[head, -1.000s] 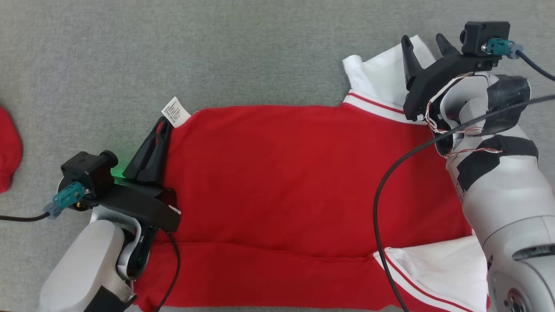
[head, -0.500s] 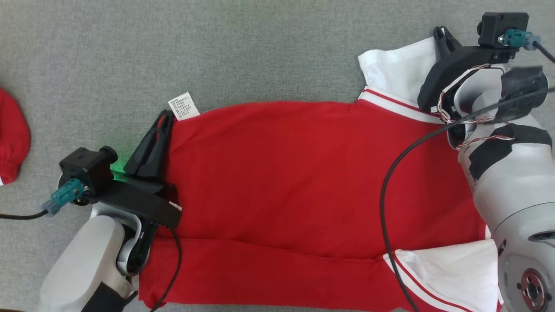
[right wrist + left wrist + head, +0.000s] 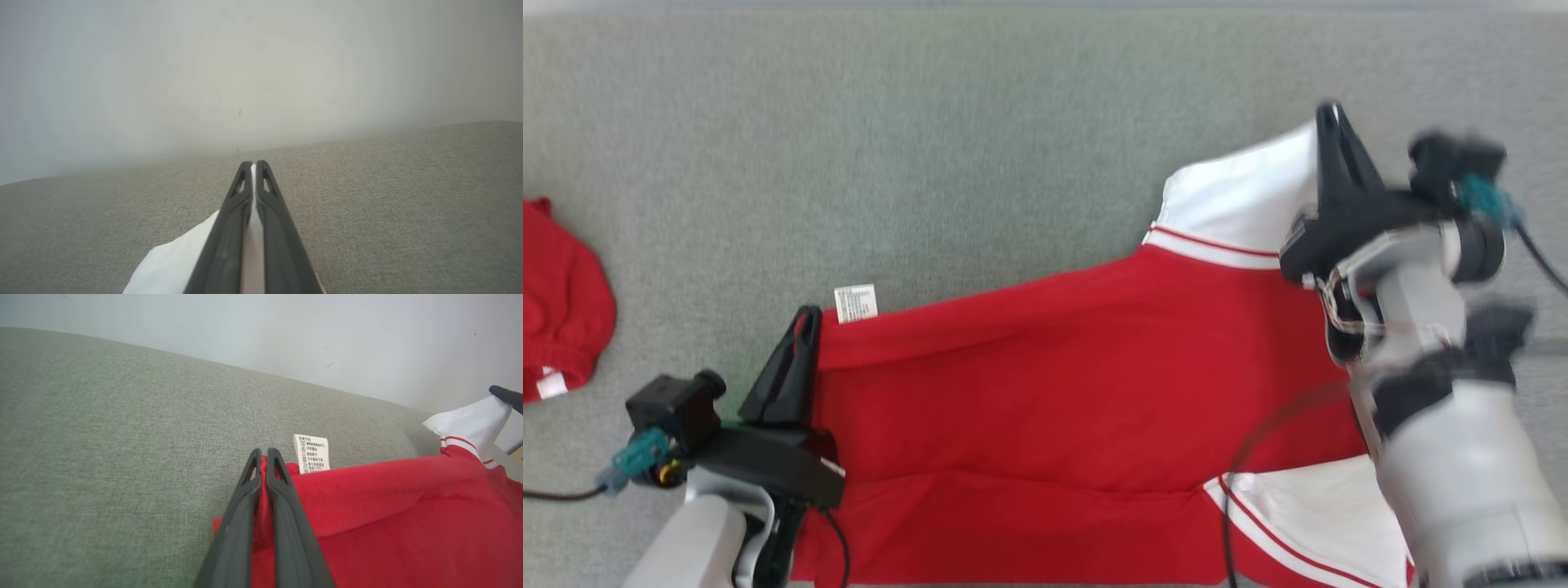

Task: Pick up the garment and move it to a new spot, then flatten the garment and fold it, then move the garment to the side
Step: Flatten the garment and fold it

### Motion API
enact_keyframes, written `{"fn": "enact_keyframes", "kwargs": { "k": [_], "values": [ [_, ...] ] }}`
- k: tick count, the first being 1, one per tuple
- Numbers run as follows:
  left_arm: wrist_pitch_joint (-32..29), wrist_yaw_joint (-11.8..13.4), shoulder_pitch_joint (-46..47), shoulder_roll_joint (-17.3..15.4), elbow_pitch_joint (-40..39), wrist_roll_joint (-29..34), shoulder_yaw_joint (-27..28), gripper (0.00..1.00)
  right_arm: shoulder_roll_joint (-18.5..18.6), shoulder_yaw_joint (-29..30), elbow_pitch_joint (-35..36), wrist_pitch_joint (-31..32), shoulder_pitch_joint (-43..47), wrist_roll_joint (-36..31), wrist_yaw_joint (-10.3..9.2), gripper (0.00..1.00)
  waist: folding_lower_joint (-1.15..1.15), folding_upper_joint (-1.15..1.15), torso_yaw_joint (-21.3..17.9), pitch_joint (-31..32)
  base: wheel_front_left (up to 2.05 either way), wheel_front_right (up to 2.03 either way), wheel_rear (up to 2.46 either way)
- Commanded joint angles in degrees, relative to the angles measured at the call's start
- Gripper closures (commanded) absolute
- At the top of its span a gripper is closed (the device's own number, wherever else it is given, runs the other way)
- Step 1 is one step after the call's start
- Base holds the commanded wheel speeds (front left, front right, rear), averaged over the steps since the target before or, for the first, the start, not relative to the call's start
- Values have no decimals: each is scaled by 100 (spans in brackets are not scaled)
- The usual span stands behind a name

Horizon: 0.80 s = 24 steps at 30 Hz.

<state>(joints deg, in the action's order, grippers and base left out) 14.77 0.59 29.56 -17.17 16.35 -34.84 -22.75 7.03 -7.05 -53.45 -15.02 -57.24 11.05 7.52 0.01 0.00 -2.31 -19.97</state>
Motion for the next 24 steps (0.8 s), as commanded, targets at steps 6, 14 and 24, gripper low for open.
{"fn": "enact_keyframes", "kwargs": {
  "k": [6, 14, 24],
  "values": [
    [48, 11, -485, 129, -77, 5, 219, 100, 501, -593, 1797, -9, 1686, 1068, -5, 100, -1, 0, -132, 632, 0, 0, 0],
    [51, -21, -838, 371, -232, 176, 541, 100, 742, -536, 3587, 224, 3438, 1896, -5, 100, -1, 0, -107, 854, 0, 0, 0],
    [52, -174, -1139, 677, -236, 470, 882, 100, 636, -247, 4469, 577, 4762, 2099, -4, 100, -1, 0, -182, 913, 0, 0, 0]
  ]
}}
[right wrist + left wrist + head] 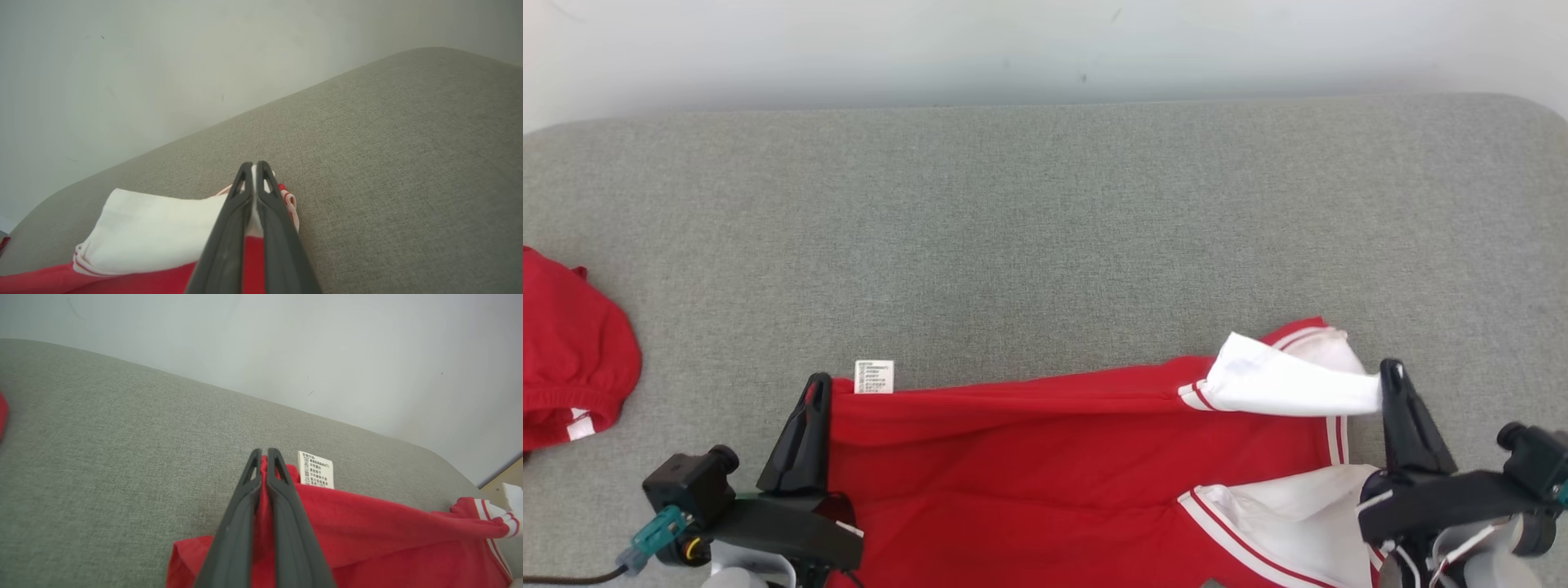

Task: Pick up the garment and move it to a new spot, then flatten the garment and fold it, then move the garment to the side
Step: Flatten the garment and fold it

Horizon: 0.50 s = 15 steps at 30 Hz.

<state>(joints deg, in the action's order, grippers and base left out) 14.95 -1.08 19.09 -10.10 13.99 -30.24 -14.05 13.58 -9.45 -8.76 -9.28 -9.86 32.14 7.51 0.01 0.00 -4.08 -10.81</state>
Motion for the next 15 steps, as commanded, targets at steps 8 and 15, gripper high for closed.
{"fn": "enact_keyframes", "kwargs": {
  "k": [8, 15],
  "values": [
    [34, -82, -443, 338, -187, 373, 470, 100, -140, 97, 106, -23, 585, -84, -3, 100, -1, 0, -45, 46, 0, 0, 0],
    [35, -172, -834, 583, -216, 667, 769, 100, -218, 46, -130, -86, 809, -282, -3, 100, -1, 0, -30, 125, 0, 0, 0]
  ]
}}
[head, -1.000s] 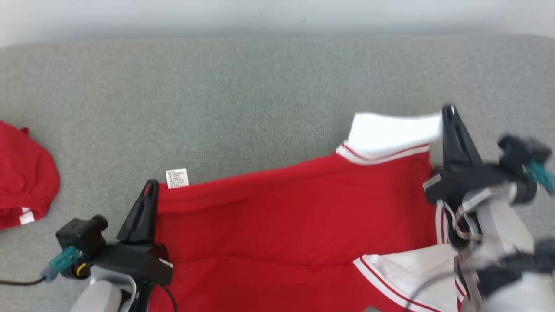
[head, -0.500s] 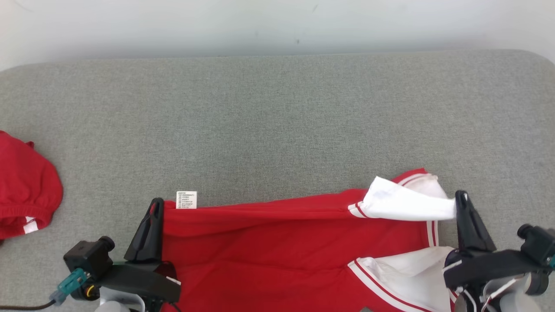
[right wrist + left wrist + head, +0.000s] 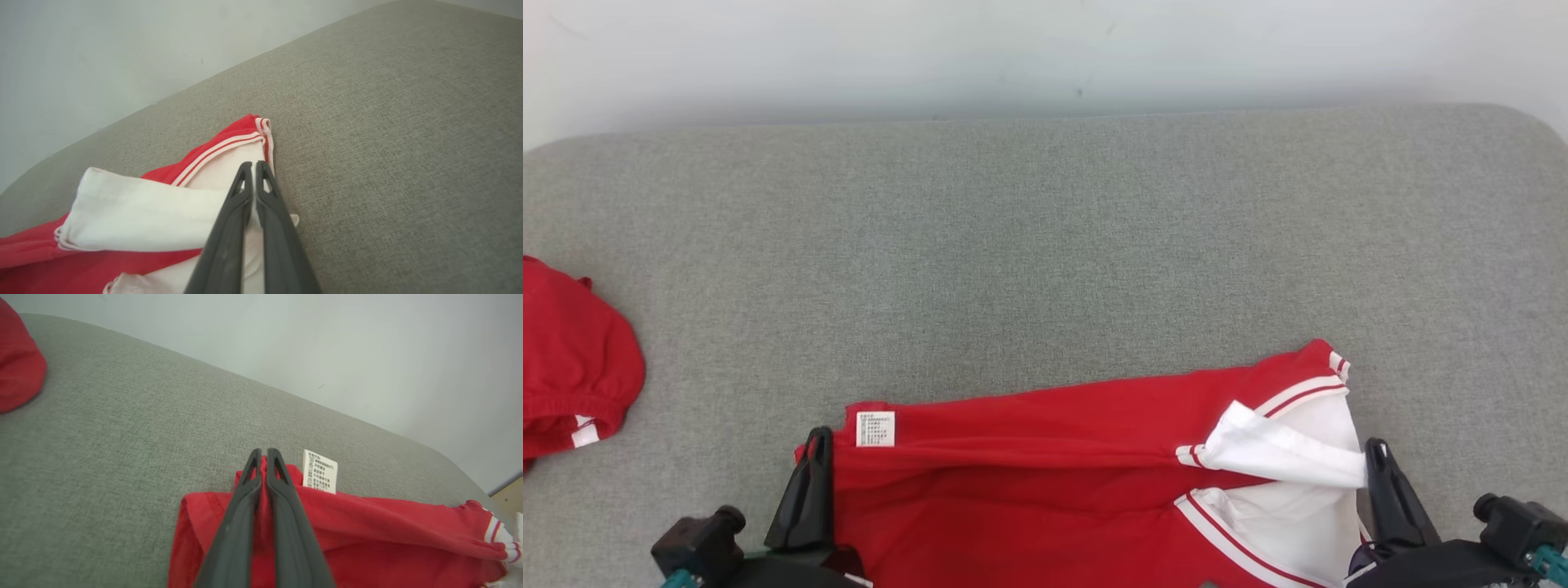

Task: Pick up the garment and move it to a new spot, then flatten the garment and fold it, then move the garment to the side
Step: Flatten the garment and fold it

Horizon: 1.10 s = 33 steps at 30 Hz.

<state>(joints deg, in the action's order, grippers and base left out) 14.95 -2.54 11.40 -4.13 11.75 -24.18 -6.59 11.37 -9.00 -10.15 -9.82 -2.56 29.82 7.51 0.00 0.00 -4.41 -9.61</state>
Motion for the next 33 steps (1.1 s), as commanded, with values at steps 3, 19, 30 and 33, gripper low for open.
{"fn": "enact_keyframes", "kwargs": {
  "k": [3, 19, 30, 33],
  "values": [
    [35, -39, -148, 44, 47, 150, 141, 60, -26, 21, -151, -75, 94, -127, -3, 62, 0, 0, 26, 45, 0, 0, 0],
    [34, 75, -694, 119, -517, 559, 672, 0, 76, 284, -232, -242, -51, -306, -3, 0, 0, 0, 130, 344, 0, 0, 0],
    [34, 246, -886, 123, -777, 591, 626, 0, 11, 290, -953, 475, -661, -961, -3, 0, 0, 0, 285, 381, 0, 0, 0],
    [34, 271, -841, 120, -818, 681, 584, 0, 6, 352, -1392, 644, -832, -1214, -3, 0, 0, 0, 380, 349, 0, 0, 0]
  ]
}}
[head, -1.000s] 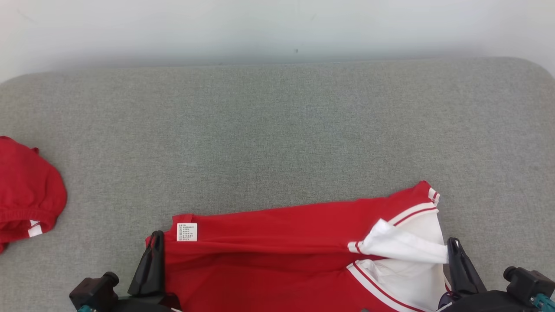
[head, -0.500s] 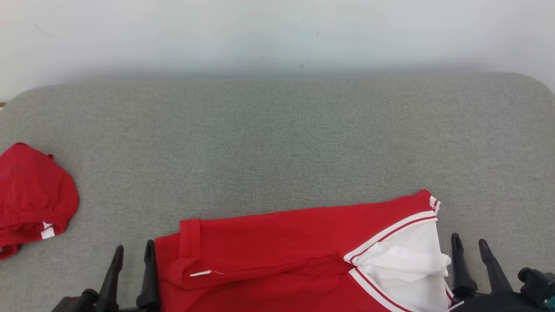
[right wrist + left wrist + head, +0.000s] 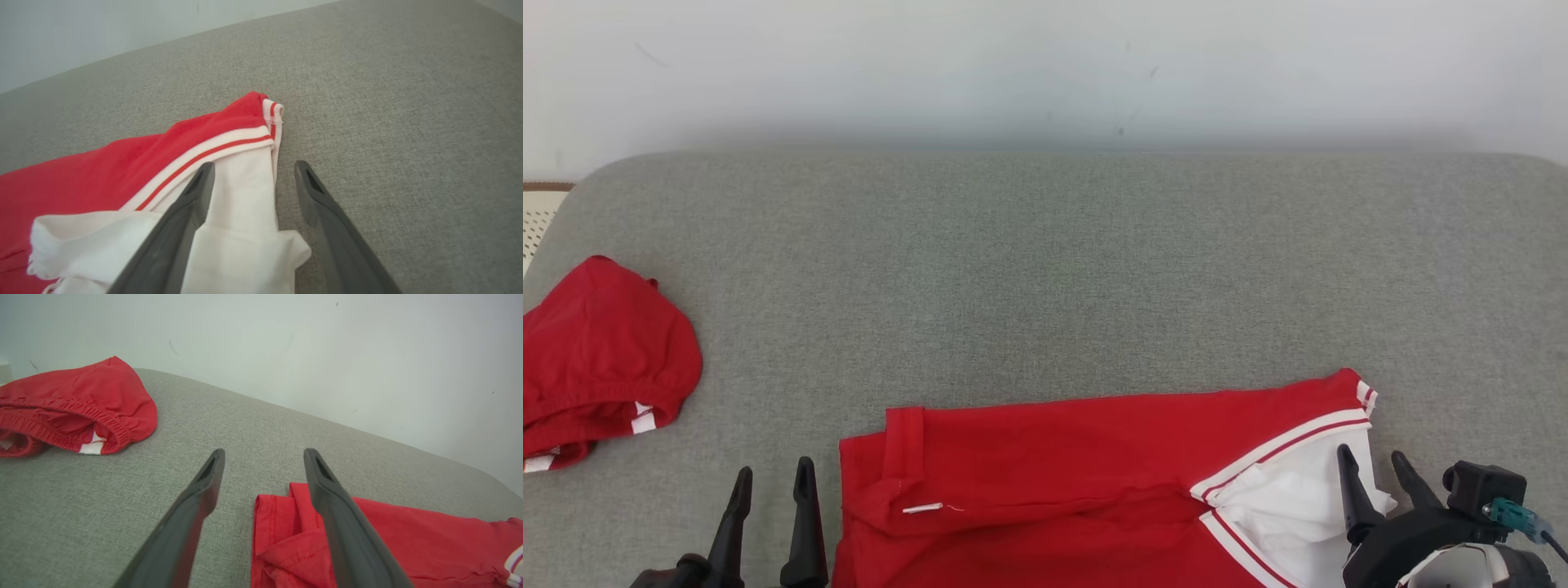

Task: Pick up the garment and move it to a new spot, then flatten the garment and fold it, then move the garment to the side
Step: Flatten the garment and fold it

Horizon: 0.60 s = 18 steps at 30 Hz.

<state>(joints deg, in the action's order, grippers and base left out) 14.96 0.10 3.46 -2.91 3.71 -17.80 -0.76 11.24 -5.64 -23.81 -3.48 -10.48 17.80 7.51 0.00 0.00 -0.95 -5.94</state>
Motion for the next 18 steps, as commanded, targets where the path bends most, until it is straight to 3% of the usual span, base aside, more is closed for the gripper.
{"fn": "enact_keyframes", "kwargs": {
  "k": [1, 12, 13, 14, 15, 18],
  "values": [
    [33, 6, -47, -2, -14, 44, 2, 0, 18, 16, -25, 10, -40, -12, -3, 0, 0, 0, 34, -18, 0, 0, 0],
    [33, 113, -99, -1, -252, 256, 146, 0, -130, -269, -682, 428, -38, 47, 0, 0, 0, 0, 58, -42, 0, 0, 0],
    [33, 122, -97, -1, -265, 272, 147, 0, -135, -310, -695, 435, -45, 59, 0, 24, 0, 0, 61, -41, 0, 0, 0],
    [33, 126, -97, -1, -274, 277, 148, 0, -149, -354, -701, 422, -56, 75, 0, 76, 0, 0, 65, -40, 0, 0, 0],
    [33, 130, -101, -1, -281, 283, 149, 0, -144, -410, -694, 382, -69, 85, 1, 100, 0, 0, 67, -37, 0, 0, 0],
    [33, 136, -143, -1, -306, 295, 180, 0, -83, -418, -706, 195, -141, 48, 0, 100, 0, 0, 59, -26, 0, 0, 0]
  ]
}}
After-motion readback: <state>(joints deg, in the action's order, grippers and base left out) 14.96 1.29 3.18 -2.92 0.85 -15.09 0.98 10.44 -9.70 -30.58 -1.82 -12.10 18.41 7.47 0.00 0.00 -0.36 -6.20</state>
